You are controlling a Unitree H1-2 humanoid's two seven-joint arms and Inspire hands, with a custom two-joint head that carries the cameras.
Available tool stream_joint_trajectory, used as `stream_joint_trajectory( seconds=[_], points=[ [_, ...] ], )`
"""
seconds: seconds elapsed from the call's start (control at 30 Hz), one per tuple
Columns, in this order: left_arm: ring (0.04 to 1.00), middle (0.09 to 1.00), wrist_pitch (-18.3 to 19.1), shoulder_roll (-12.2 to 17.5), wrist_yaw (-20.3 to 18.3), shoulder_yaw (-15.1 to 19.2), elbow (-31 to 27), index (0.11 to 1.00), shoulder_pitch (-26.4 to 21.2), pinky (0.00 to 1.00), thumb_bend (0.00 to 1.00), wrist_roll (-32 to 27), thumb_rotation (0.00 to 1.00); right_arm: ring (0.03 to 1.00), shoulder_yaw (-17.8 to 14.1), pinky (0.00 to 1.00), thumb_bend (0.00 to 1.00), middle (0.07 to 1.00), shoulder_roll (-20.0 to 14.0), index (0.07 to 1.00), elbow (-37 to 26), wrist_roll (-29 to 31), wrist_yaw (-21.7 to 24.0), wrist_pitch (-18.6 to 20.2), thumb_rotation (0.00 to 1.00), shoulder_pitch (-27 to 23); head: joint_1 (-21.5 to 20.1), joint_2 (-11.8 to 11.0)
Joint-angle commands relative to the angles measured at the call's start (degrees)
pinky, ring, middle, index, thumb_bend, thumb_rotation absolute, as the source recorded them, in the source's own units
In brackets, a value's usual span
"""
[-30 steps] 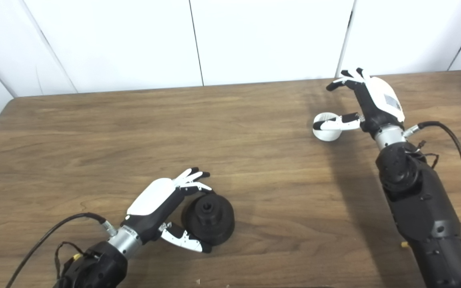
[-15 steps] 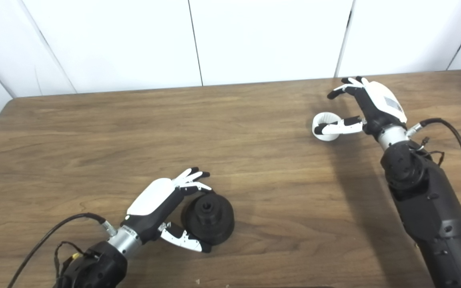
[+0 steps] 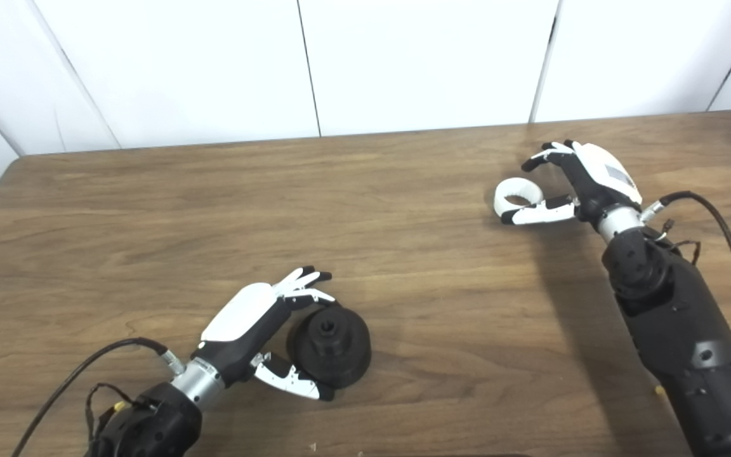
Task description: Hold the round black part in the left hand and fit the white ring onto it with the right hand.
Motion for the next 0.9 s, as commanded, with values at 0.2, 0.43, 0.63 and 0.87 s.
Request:
stream_joint_trajectory(
  seconds=[0.2,0.43,0.63,0.87],
  points=[
    [1.0,0.96,0.67,0.61,-0.43,0.39,-1.14,0.688,-0.36,0.94,0.89,0.41,0.23,1.0,-0.11,1.0,1.0,0.921,-1.35,0.727,0.21,-0.05,-1.74,-2.08,0.41,-3.77,-0.31,-0.4],
    [1.0,0.959,0.74,0.67,-0.39,0.42,-1.18,0.692,0.06,0.99,0.9,0.25,0.22,1.0,0.06,1.0,1.0,0.922,-1.43,0.741,1.29,-0.18,-2.17,-2.47,0.41,-3.99,-0.1,-0.69],
    [1.0,0.963,0.77,0.64,-0.25,0.33,-1.28,0.693,0.0,0.96,0.9,0.42,0.22,1.0,0.08,1.0,1.0,0.924,-1.34,0.738,2.03,-0.03,-2.09,-2.78,0.4,-4.0,-0.16,-0.55],
    [1.0,0.965,0.93,0.43,-0.35,0.32,-1.35,0.693,0.02,0.96,0.9,0.01,0.21,1.0,0.16,1.0,1.0,0.923,-1.24,0.719,2.23,0.11,-2.08,-3.18,0.38,-3.82,-0.22,-0.37]
  ],
)
